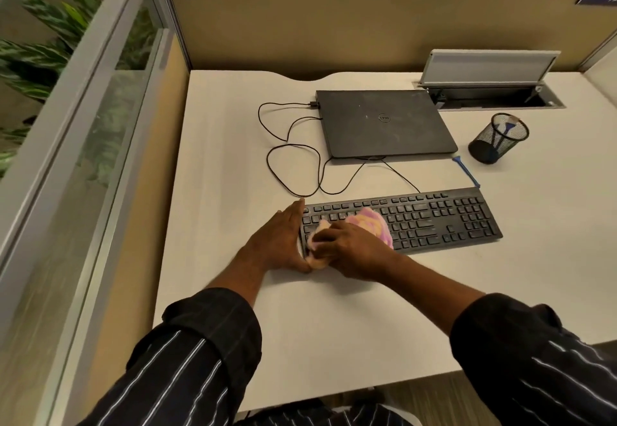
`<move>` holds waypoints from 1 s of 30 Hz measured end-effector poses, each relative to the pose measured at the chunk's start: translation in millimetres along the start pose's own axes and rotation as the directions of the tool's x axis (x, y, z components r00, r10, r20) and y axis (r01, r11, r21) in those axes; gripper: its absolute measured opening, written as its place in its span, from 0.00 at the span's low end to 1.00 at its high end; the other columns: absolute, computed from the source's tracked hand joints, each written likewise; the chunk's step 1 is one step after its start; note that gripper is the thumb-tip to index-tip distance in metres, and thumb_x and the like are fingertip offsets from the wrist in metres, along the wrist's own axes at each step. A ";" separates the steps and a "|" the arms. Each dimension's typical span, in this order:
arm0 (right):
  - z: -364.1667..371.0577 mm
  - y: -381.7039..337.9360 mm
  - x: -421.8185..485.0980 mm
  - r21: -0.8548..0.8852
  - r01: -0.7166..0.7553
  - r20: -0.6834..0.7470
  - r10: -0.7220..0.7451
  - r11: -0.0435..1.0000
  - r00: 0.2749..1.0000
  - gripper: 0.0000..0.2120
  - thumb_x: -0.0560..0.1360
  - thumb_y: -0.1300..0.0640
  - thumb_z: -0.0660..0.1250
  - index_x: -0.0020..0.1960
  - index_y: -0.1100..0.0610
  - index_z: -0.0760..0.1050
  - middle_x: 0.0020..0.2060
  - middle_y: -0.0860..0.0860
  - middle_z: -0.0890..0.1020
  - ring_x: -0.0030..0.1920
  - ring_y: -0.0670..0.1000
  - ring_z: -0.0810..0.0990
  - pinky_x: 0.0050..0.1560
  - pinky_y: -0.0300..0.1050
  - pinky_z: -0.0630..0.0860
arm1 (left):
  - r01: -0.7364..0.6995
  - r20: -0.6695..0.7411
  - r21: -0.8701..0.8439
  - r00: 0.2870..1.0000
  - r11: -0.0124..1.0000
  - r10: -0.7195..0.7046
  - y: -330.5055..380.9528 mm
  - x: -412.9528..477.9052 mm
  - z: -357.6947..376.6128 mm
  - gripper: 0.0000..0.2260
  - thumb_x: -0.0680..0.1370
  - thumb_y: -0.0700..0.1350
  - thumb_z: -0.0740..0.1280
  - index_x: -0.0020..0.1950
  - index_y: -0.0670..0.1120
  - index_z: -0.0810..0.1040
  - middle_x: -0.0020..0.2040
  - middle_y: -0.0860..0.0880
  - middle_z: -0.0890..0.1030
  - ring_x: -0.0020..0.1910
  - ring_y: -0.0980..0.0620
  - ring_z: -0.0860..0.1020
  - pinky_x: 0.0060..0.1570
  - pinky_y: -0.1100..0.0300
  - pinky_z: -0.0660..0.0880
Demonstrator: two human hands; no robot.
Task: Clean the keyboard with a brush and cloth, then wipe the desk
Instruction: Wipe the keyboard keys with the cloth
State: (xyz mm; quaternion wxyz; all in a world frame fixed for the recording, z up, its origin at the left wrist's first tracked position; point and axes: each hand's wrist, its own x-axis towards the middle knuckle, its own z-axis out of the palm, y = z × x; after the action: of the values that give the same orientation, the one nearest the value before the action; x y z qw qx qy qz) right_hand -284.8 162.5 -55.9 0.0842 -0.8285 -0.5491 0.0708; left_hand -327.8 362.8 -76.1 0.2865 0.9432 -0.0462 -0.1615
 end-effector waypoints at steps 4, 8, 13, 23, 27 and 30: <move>-3.3 13.9 -13.2 -0.047 -0.112 -0.009 0.112 0.993 0.994 0.16 0.67 0.57 0.73 0.53 0.47 0.83 0.54 0.52 0.81 0.46 0.58 0.77 0.41 0.51 0.76 | 0.045 -0.001 0.022 0.999 0.999 -0.045 3.0 3.1 1.3 0.66 0.61 0.66 0.79 0.82 0.44 0.39 0.82 0.46 0.51 0.79 0.46 0.56 0.76 0.54 0.55; 5.7 -10.2 6.9 -0.005 -0.128 -0.061 0.127 0.992 0.990 0.10 0.66 0.57 0.71 0.45 0.46 0.83 0.52 0.54 0.81 0.43 0.59 0.77 0.41 0.50 0.76 | 0.035 -0.008 0.020 0.999 0.999 -0.035 3.9 4.6 3.3 0.64 0.63 0.64 0.80 0.82 0.43 0.40 0.83 0.44 0.49 0.81 0.47 0.51 0.78 0.55 0.49; 1.2 4.0 -10.1 -0.128 -0.097 -0.011 0.097 0.987 0.995 0.11 0.66 0.53 0.72 0.49 0.46 0.82 0.52 0.54 0.79 0.45 0.57 0.76 0.40 0.48 0.75 | 0.027 -0.002 0.024 1.000 0.999 -0.027 4.0 2.5 0.5 0.64 0.63 0.62 0.80 0.82 0.43 0.40 0.83 0.44 0.49 0.80 0.46 0.53 0.77 0.56 0.52; 14.0 -7.3 -19.8 -0.082 -0.289 -0.175 0.272 0.954 0.946 0.09 0.67 0.49 0.75 0.44 0.51 0.83 0.44 0.54 0.79 0.41 0.56 0.77 0.37 0.45 0.74 | 0.012 -0.008 0.062 1.000 0.998 -0.012 9.7 3.3 0.2 0.63 0.64 0.61 0.80 0.82 0.42 0.40 0.82 0.44 0.49 0.80 0.47 0.53 0.78 0.55 0.51; 16.6 -9.8 -25.3 -0.080 -0.271 -0.159 0.257 0.959 0.953 0.12 0.68 0.47 0.73 0.47 0.52 0.82 0.46 0.53 0.78 0.43 0.56 0.77 0.38 0.46 0.74 | 0.008 0.001 0.067 1.000 0.998 -0.008 10.5 2.5 -2.4 0.62 0.64 0.59 0.80 0.82 0.41 0.40 0.82 0.45 0.50 0.80 0.47 0.54 0.76 0.57 0.52; 6.6 27.7 -64.9 -0.093 -0.355 -0.148 0.340 0.930 0.929 0.13 0.70 0.45 0.70 0.50 0.51 0.82 0.47 0.54 0.79 0.44 0.57 0.78 0.37 0.49 0.77 | 0.014 0.008 0.058 1.000 0.998 -0.014 9.7 2.5 -2.7 0.63 0.63 0.59 0.81 0.82 0.42 0.41 0.83 0.46 0.50 0.80 0.47 0.54 0.77 0.56 0.52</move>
State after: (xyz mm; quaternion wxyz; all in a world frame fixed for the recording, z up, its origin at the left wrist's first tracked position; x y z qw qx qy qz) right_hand -286.4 92.5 -66.8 0.0565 -0.9189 -0.3903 -0.0017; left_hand -324.5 355.7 -69.3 0.2577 0.9508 -0.0454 -0.1660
